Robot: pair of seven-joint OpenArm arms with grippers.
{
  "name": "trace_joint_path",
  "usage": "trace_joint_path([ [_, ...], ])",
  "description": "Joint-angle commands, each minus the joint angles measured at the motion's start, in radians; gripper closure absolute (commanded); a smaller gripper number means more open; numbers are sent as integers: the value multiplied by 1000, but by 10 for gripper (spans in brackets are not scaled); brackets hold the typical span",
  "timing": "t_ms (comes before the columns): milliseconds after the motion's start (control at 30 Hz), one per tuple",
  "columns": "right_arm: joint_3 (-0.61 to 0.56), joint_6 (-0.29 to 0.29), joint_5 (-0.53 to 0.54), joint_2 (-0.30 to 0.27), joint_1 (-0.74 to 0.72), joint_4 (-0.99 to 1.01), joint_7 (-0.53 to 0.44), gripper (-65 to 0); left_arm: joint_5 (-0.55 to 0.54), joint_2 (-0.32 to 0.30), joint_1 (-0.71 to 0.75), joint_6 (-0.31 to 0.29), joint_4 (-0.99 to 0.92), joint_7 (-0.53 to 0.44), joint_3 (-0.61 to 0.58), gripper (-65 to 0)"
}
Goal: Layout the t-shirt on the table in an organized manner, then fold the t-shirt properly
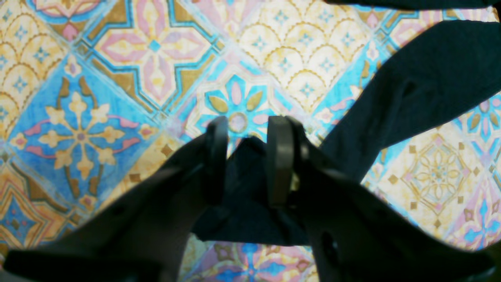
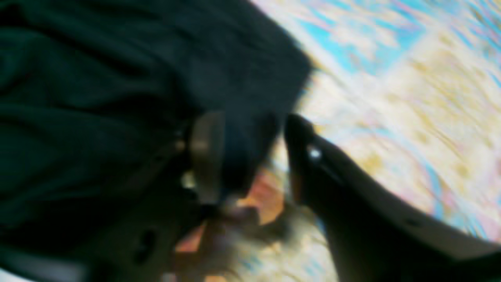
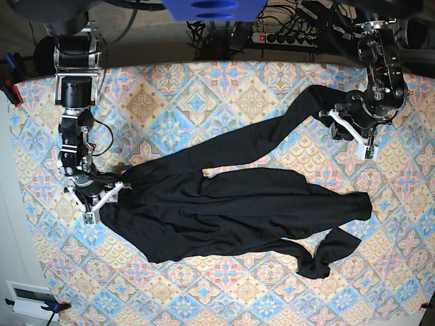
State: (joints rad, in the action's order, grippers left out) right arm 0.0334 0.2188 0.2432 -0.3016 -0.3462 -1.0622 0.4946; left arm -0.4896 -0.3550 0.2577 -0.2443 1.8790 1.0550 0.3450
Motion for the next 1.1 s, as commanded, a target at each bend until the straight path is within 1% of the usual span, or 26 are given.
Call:
trace_joint_path([
  [0, 6, -6, 2, -28, -30, -19, -29, -316, -5, -14, -7, -2, 18, -17, 2, -174],
  [67, -22, -6, 2, -24, -30, -19, -29, -351, -5, -14, -7, -2, 18, -17, 2, -174],
  [100, -42, -6, 2, -24, -30, -19, -30, -356, -5, -14, -7, -2, 18, -17, 4, -174],
  [200, -69, -6, 2, -24, -30, 9, -35, -356, -5, -14, -7, -2, 18, -15, 6, -174],
  [300, -73, -6, 0, -23, -30, 69, -40, -356, -5, -14, -7, -2, 18, -14, 7, -174],
  [400, -77, -6, 0, -21, -30, 113, -86, -356, -5, -14, -4, -2, 18, -14, 7, -174],
  [500, -77, -6, 0, -21, -30, 141, -104, -351, -5, -14, -4, -2, 18, -14, 7, -174],
  [567, -74, -6, 0, -21, -30, 142, -104, -320, -5, -14, -4, -2, 18, -14, 7, -174],
  [700, -68, -6, 0, -21, -29, 133, -104, -203, -5, -14, -4, -2, 18, -14, 7, -174],
  [800, -62, -6, 0, -21, -27, 69, -104, -113, -5, -14, -4, -2, 20, -14, 7, -174],
  [900, 13, -6, 0, -28, 16, -19, -95, -32, -5, -14, -4, -2, 20, -14, 6, -174],
  [967, 56, -6, 0, -28, 54, -62, -95, -17, -5, -14, -4, -2, 20, -14, 2, -174],
  [1067, 87, -6, 0, -28, 100, -115, -80, -28, -5, -14, -4, -2, 20, -14, 1, -174],
])
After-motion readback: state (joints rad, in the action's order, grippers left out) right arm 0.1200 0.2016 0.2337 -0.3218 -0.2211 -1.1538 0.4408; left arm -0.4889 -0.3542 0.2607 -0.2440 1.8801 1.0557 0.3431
